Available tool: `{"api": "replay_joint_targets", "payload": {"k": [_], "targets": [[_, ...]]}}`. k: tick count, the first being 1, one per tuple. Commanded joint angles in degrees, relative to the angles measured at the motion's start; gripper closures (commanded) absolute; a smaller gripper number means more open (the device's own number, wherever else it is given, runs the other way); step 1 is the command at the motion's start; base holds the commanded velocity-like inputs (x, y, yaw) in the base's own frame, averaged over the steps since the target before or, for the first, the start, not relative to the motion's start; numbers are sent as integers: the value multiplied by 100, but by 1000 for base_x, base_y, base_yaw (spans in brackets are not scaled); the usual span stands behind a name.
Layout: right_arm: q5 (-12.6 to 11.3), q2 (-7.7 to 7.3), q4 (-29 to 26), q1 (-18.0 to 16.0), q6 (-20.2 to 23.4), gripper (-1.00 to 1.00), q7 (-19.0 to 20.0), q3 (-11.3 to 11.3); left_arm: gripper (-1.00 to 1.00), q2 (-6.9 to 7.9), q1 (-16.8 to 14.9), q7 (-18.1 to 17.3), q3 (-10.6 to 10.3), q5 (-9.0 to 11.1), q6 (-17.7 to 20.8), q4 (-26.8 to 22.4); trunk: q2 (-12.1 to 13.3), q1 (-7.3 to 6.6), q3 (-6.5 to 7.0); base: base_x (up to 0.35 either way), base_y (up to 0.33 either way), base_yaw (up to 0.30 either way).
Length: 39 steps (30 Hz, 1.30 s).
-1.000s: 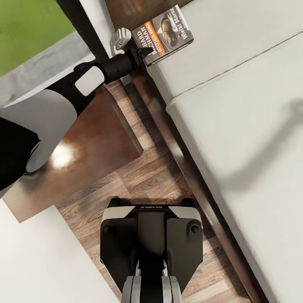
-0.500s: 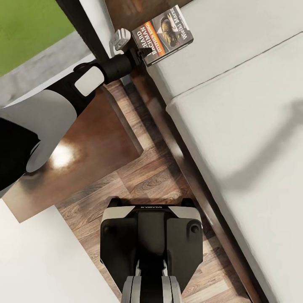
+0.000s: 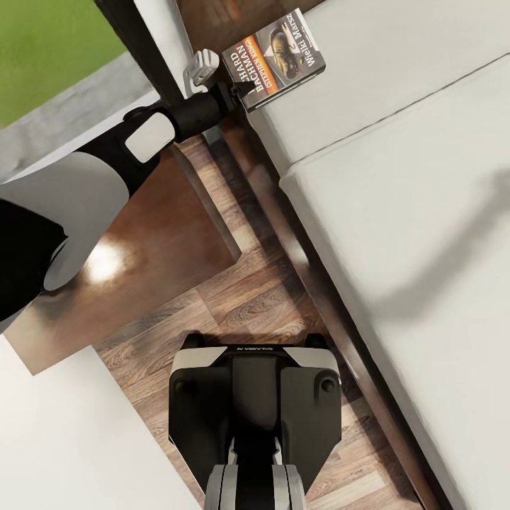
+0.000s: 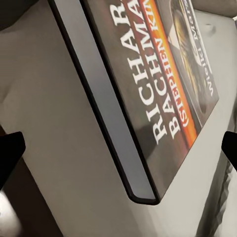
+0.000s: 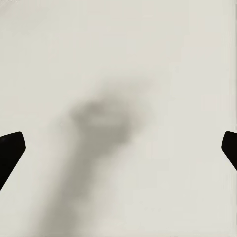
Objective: In the bedroom, move the book from the bed onto either nightstand, and place the two sandals side by side next to the bed.
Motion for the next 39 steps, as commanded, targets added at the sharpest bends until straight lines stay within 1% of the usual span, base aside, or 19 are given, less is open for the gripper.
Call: {"api": "replay_joint_targets", "payload": {"k": [1,20,32,39], "targets": [[21,-6,9,-12,19,-100,33,1,-100,1,-3,-11,-20,58,33,6,-5,2,-3,0,0,-1],[20,-25,25,-14,18,-100,35,1,-100,8,-3,-11,-20,59,33,6,-5,2,-3,0,0,-5],[21,-26,26,-13,13,-100,35,1,-100,8,-1,-10,-20,59,33,6,-5,2,-3,0,0,-155],[26,-27,28,-13,6,-100,30,1,-100,11,1,-11,-20,59,33,6,-5,2,-3,0,0,-80]]}}
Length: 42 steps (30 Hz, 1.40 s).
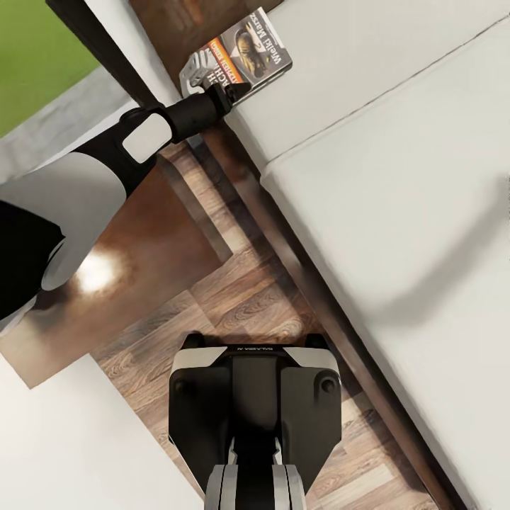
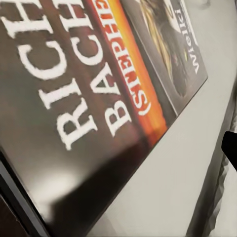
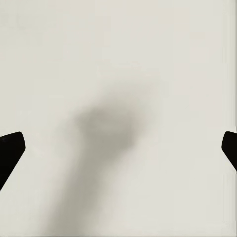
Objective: In the bedroom, move the book from the bed onto either nightstand, and place the two sandals side by side next to the bed.
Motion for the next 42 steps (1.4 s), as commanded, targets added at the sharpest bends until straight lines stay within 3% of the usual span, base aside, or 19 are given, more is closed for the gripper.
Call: {"api": "replay_joint_targets", "payload": {"k": [1,36,37,42], "targets": [[24,0,6,-12,18,-100,31,2,-100,-52,-6,-27,-17,99,32,0,-5,13,-3,0,0,-45],[11,-109,107,-13,-5,-100,37,2,-100,-42,3,-37,-17,113,-44,0,-5,13,-3,0,0,-9],[12,-110,111,-12,-7,-100,37,2,100,-42,3,-37,-17,114,-43,0,-5,13,-3,0,0,0],[16,-113,120,-13,-15,-100,37,2,100,-42,4,-41,-17,115,-47,-1,-5,13,-3,0,0,0]]}}
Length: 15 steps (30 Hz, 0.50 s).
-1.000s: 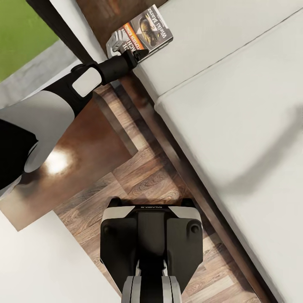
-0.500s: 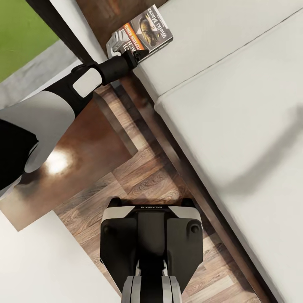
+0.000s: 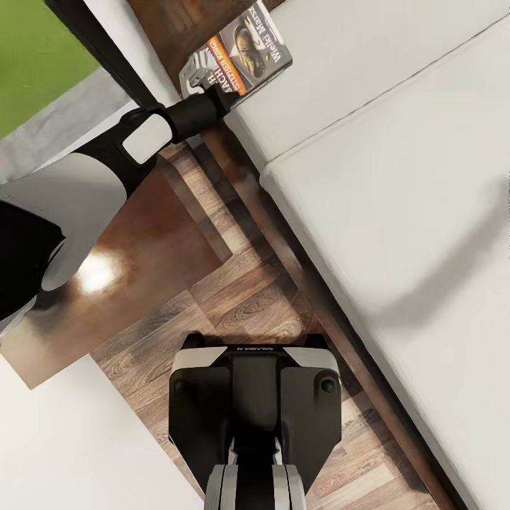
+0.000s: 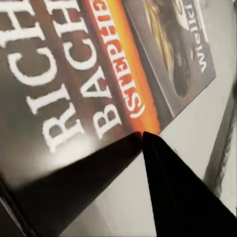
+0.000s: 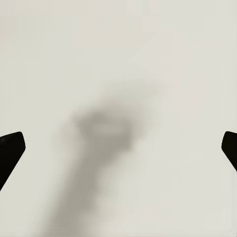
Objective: In the bedroom, move the book from the bed onto either nightstand, and place the two sandals side by side next to the bed.
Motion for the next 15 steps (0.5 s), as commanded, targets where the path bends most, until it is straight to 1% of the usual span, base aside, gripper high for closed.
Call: {"api": "replay_joint_targets", "payload": {"k": [1,15], "targets": [[23,-1,5,-14,18,-100,32,2,100,-38,-7,-44,-9,86,2,-1,-5,27,-3,0,0,0],[20,-3,90,-11,-13,-100,32,2,100,-38,-7,-89,-9,93,-13,-57,-5,27,-3,0,0,0]]}}
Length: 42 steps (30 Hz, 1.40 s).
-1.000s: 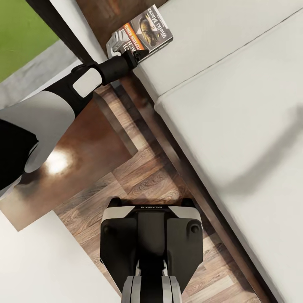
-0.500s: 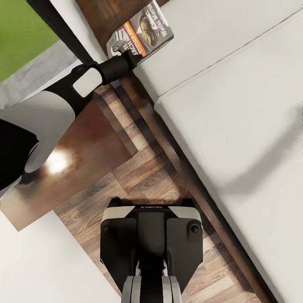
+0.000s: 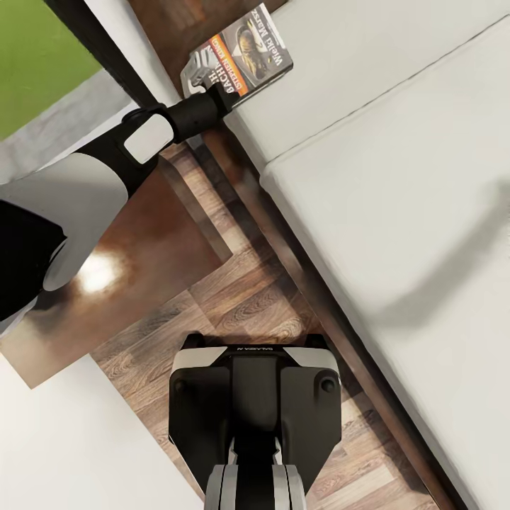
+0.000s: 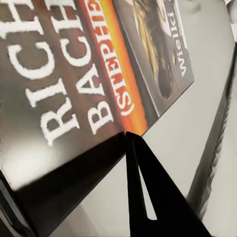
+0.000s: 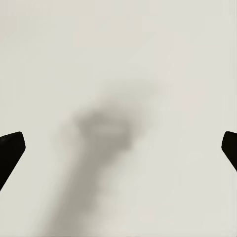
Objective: In the bedroom, move the book from the bed onto either nightstand, and place the two sandals side by side next to the bed.
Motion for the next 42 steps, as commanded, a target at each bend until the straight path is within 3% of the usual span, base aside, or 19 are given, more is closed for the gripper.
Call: {"api": "replay_joint_targets", "payload": {"k": [1,33,38,42], "targets": [[22,-1,11,-14,17,-100,31,2,100,-6,-7,-38,-34,82,4,-67,-5,59,-3,0,0,0],[35,0,39,-14,0,-100,28,4,100,-70,1,-101,-45,97,42,-242,-5,59,-3,0,0,0],[33,1,20,-14,0,-100,24,7,100,-85,34,-119,-53,103,89,-516,-5,59,-3,0,0,0],[31,9,-9,-17,2,-100,10,11,100,-74,204,-59,-53,102,317,-1060,-5,59,-3,0,0,0]]}}
